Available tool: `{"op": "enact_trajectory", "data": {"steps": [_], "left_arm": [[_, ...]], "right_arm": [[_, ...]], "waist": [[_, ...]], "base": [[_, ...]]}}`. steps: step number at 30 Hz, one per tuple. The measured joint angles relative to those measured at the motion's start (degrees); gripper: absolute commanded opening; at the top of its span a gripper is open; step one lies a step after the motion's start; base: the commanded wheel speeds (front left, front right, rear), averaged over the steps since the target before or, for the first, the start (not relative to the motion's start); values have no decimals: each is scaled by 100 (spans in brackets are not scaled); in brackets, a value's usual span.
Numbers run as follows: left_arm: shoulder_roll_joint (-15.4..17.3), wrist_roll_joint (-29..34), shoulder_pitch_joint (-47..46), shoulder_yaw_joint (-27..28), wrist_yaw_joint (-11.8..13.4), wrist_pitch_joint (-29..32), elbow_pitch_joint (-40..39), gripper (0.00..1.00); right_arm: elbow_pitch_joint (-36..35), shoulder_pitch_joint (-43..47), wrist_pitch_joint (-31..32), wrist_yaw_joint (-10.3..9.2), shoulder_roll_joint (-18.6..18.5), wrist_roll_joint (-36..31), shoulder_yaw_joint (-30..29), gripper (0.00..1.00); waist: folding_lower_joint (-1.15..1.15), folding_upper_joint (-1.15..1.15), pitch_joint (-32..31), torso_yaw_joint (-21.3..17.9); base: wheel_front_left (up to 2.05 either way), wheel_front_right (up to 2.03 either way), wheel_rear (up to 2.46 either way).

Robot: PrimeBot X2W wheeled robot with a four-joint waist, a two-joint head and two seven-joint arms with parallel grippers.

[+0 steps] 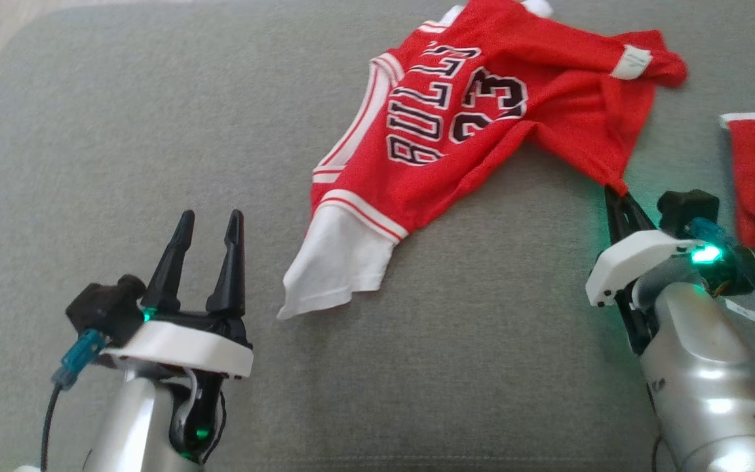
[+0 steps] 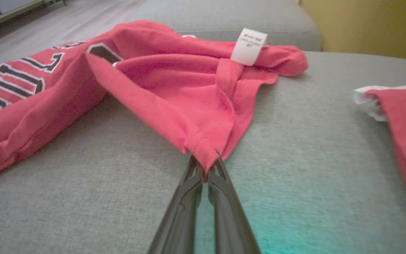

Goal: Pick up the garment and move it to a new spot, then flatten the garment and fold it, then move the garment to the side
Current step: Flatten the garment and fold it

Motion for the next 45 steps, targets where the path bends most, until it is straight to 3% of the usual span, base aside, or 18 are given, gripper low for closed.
{"op": "enact_trajectory", "data": {"steps": [10,17,26,27,28,34,42,45], "left_arm": [[-2,-2,52,33,0,0,0,100],[0,-27,269,33,0,0,4,100],[1,-27,294,23,0,0,3,100],[0,-27,296,24,0,0,3,100],[1,-27,303,27,0,0,3,100],[1,-27,458,14,0,0,2,100],[2,-130,502,-69,0,0,5,100],[5,-187,528,-230,0,0,33,100]], "right_arm": [[-837,1039,-103,0,-52,225,-185,0],[-1729,1513,323,0,-98,246,-245,0],[-2405,2159,958,0,-97,-312,-662,0],[-2480,2188,956,0,-76,-331,-716,43],[-2563,2207,947,0,-62,-327,-744,100],[-3059,2298,791,0,36,47,-682,100],[-3938,2899,201,0,89,1797,-166,100],[-3953,3132,78,0,92,1822,-19,100]], "waist": [[0,0,-299,-396],[0,0,-509,-525],[0,0,-656,-634],[0,0,-668,-647],[0,0,-679,-659],[0,0,-745,-746],[0,0,-838,-813],[0,0,-868,-817]], "base": [[0,0,0],[0,0,0],[0,0,0],[0,0,0],[0,0,0],[0,0,0],[0,0,0],[0,0,0]]}}
